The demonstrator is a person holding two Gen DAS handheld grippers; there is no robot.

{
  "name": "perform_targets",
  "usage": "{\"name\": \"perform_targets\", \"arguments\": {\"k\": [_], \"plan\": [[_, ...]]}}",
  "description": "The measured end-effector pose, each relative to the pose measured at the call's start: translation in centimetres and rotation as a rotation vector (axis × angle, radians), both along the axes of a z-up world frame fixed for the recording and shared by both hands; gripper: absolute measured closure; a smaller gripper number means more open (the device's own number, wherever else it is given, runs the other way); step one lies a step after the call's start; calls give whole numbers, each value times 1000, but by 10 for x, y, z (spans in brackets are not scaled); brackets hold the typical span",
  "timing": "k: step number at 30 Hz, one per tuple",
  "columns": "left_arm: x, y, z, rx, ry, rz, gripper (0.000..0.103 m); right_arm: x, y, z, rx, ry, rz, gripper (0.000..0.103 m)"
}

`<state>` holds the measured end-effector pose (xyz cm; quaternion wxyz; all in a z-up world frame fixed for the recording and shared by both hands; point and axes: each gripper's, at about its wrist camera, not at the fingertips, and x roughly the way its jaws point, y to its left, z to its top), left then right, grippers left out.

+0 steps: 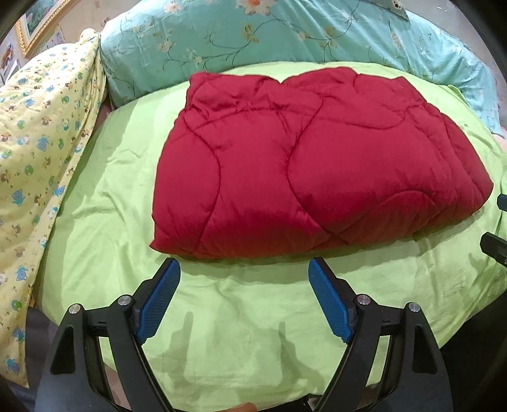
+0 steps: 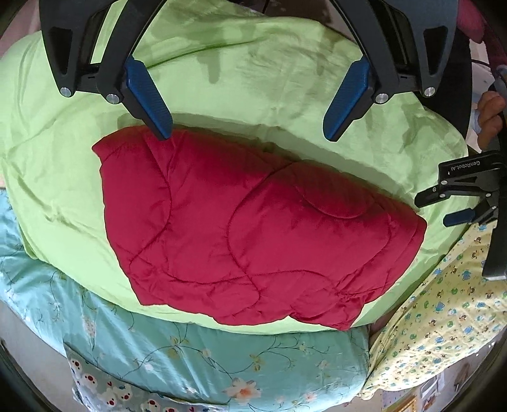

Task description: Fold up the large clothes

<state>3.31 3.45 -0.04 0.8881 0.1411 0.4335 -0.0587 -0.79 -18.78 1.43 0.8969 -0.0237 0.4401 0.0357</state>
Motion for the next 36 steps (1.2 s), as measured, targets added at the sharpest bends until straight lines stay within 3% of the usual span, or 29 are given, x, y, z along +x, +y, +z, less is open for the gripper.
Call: {"name": "perform_targets", "arguments": {"k": [18, 36], "plan": [[14, -13, 24, -7, -72, -23, 19, 18, 1, 26, 12, -46, -19, 5], [27, -19, 18, -6, -59, -18, 19, 38, -4, 12, 26, 6, -29, 5]]}}
